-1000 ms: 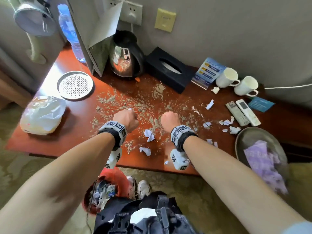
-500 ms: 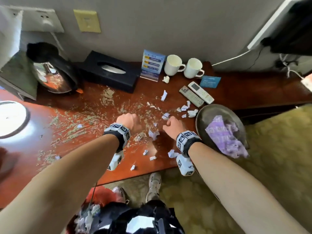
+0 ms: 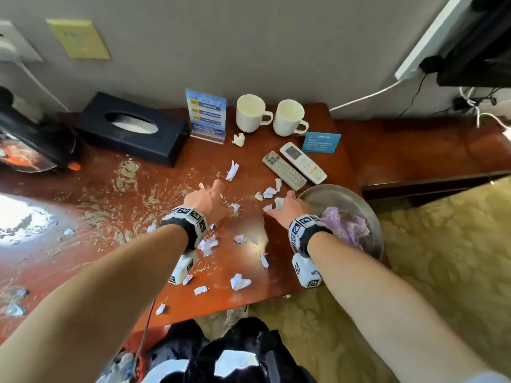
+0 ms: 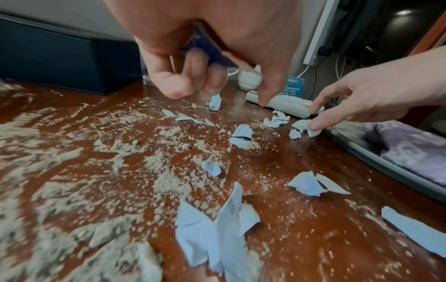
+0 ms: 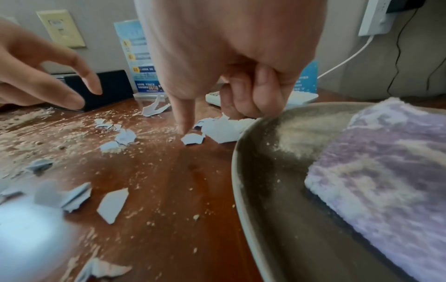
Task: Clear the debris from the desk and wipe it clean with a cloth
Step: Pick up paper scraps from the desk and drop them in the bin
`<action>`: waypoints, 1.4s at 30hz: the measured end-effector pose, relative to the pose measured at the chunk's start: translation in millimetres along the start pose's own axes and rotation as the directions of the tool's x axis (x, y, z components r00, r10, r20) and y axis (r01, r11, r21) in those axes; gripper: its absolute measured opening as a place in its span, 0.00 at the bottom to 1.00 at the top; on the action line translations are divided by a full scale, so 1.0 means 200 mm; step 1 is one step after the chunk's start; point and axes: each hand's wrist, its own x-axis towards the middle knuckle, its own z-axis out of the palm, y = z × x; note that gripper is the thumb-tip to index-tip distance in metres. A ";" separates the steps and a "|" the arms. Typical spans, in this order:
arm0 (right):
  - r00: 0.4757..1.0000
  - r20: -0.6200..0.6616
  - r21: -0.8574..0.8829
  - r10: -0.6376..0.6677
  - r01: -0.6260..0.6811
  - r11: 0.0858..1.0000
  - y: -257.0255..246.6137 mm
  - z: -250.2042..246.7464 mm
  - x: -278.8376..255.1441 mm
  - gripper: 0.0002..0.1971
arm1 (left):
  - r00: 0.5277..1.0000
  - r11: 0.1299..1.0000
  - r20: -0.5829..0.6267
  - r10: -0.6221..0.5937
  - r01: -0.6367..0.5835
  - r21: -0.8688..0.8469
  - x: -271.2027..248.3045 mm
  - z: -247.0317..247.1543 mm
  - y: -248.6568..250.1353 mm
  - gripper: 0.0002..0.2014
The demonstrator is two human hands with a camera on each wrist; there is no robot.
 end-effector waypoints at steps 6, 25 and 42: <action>0.997 0.041 -0.227 -0.064 0.072 0.971 0.04 -0.01 0.08 0.29 | 0.999 1.000 0.041 -0.004 0.004 0.004 0.10 0.01 0.05 0.42; 0.998 -0.003 -0.106 -0.057 0.057 0.993 -0.07 -0.05 0.22 0.16 | 0.989 0.966 0.105 0.102 -0.124 0.227 0.42 -0.04 0.02 0.31; 0.997 -0.035 -0.058 -0.065 0.063 0.996 -0.16 0.04 0.25 0.15 | 0.978 0.958 0.064 0.200 -0.209 0.196 0.47 -0.02 0.03 0.15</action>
